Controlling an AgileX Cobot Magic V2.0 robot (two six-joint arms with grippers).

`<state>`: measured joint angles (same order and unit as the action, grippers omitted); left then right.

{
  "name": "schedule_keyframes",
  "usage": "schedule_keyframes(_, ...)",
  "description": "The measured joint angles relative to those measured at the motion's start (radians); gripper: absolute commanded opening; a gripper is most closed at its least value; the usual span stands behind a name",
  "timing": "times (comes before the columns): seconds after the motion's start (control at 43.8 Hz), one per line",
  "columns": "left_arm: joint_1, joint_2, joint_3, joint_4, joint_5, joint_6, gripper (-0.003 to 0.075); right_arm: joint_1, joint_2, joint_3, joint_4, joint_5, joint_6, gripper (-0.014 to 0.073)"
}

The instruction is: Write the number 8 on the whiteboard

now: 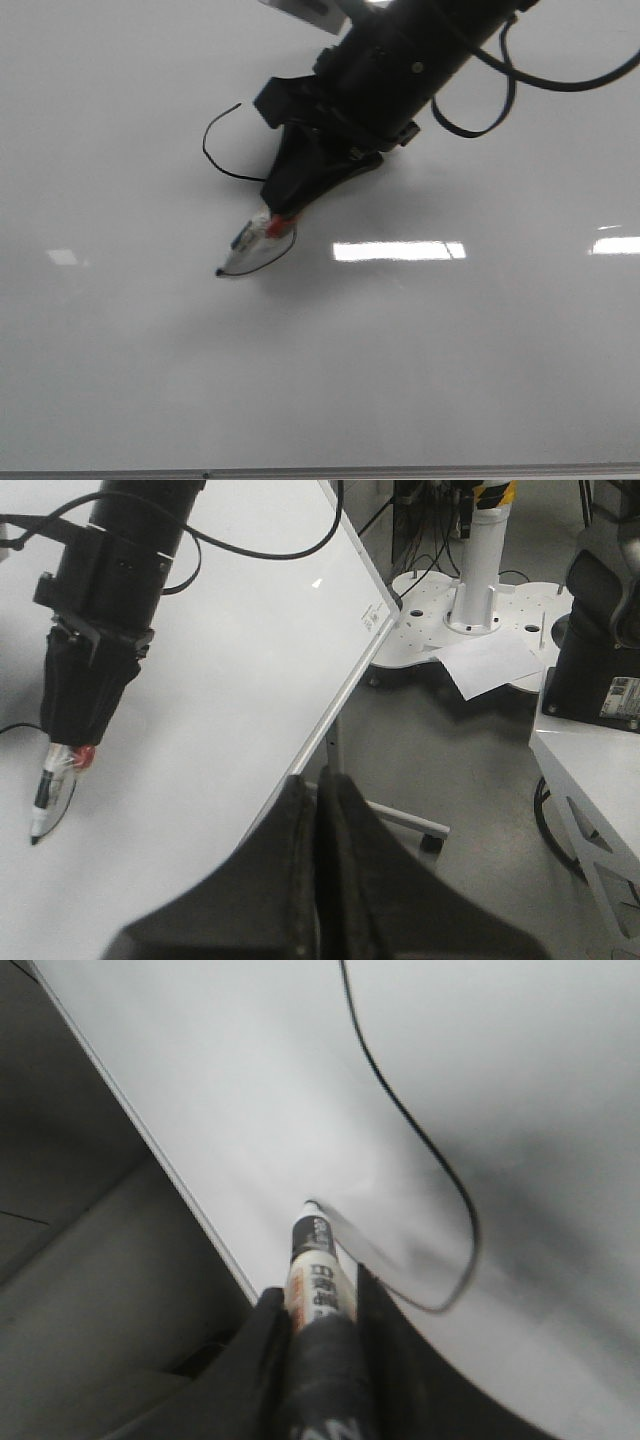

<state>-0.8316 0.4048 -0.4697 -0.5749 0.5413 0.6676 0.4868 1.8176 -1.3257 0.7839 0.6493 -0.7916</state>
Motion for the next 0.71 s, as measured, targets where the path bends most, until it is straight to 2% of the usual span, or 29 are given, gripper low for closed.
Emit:
schedule_keyframes(0.32,0.000,0.000,0.000,0.000,0.000,0.000,-0.0020,0.004,0.007,-0.094,0.032,-0.007,-0.001,-0.0061)
schedule_keyframes(0.708,0.000,0.000,0.000,0.000,0.000,0.000,-0.0021,-0.163,-0.087,-0.098,0.036,0.098,-0.001,-0.0061)
